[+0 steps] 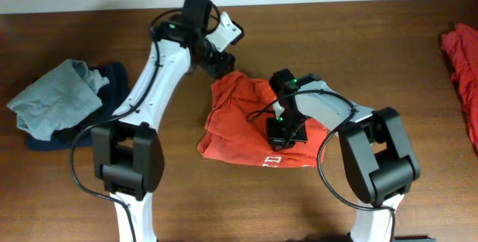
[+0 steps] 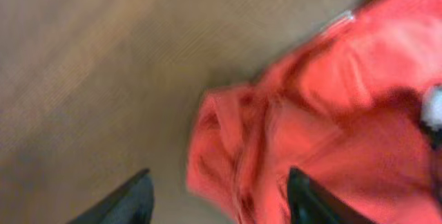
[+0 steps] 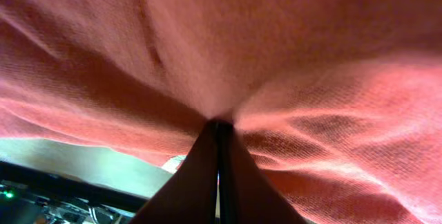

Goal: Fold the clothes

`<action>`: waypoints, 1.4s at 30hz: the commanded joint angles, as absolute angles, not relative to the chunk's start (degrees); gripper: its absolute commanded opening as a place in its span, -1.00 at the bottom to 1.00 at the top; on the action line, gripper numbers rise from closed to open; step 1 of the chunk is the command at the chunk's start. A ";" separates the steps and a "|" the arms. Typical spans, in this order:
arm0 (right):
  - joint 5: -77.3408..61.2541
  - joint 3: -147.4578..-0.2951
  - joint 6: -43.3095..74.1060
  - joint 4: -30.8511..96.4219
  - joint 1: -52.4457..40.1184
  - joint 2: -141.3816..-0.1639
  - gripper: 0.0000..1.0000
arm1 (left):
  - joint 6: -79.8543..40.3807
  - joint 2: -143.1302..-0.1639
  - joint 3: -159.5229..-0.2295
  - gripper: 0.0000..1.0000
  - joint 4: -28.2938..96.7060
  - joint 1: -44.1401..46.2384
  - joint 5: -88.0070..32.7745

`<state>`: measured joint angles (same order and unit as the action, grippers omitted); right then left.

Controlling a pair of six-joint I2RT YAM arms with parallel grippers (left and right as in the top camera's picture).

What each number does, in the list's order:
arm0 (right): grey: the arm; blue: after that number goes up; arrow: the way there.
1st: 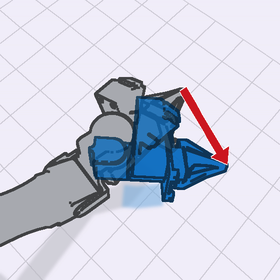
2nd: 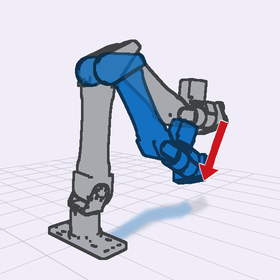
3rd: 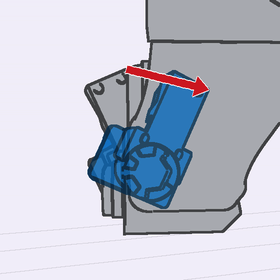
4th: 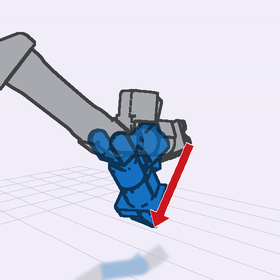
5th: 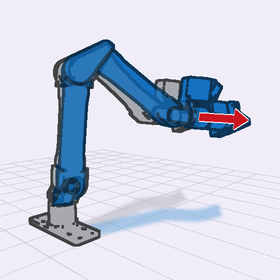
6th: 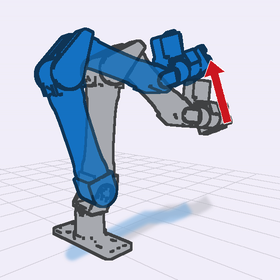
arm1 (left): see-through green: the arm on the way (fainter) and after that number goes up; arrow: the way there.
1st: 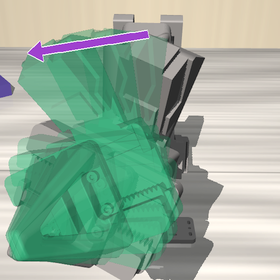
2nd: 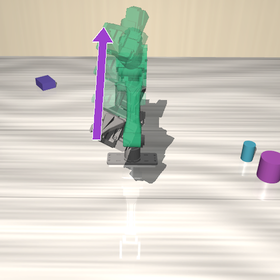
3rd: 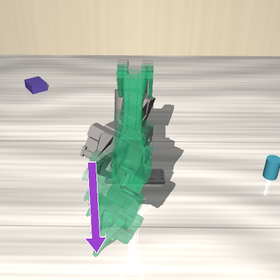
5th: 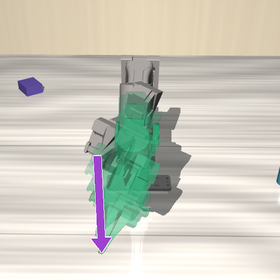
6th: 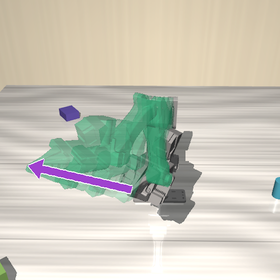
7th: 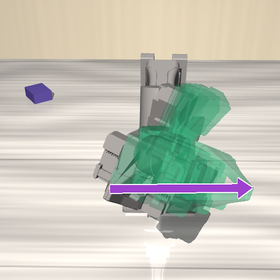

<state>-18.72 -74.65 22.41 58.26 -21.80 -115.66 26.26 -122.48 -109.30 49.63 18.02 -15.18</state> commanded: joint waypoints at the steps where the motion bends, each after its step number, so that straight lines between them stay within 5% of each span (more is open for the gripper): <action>1: -16.78 -73.91 21.28 59.16 -22.15 -114.17 -0.92 | 28.42 -122.28 -103.57 0.32 43.81 18.37 -13.96; 9: -15.84 -73.91 21.28 58.37 -22.11 -114.17 -0.91 | 28.40 -125.21 -97.19 0.13 38.17 19.53 -19.35; 17: -15.79 -73.91 21.28 57.78 -22.11 -114.17 -0.91 | 28.38 -127.24 -97.19 -0.42 38.22 21.67 -21.65; 21: -15.57 -73.93 21.28 57.84 -22.11 -114.17 -0.91 | 26.81 -127.13 -97.23 -0.99 38.61 21.52 -17.04; 24: -14.31 -73.91 21.30 57.91 -22.11 -114.17 -0.92 | 17.61 -126.26 -97.60 -1.00 38.68 20.36 -3.25; 29: -14.28 -73.91 21.30 58.11 -22.11 -114.17 -0.91 | 9.15 -124.79 -97.60 -0.99 40.49 15.79 2.63; 31: -14.31 -73.91 21.30 58.13 -22.11 -114.17 -0.92 | 8.27 -124.79 -97.60 -0.73 41.12 14.94 2.57; 33: -14.28 -73.91 21.28 58.28 -22.09 -114.17 -0.92 | 8.21 -124.66 -97.60 -0.13 41.69 14.46 2.63; 35: -14.31 -73.93 21.28 58.50 -22.09 -114.17 -0.92 | 8.23 -123.83 -97.69 0.11 42.81 14.39 3.07; 42: -14.31 -74.52 16.69 58.04 -21.89 -107.96 -0.91 | 8.36 -114.63 -101.27 0.28 55.22 14.41 2.39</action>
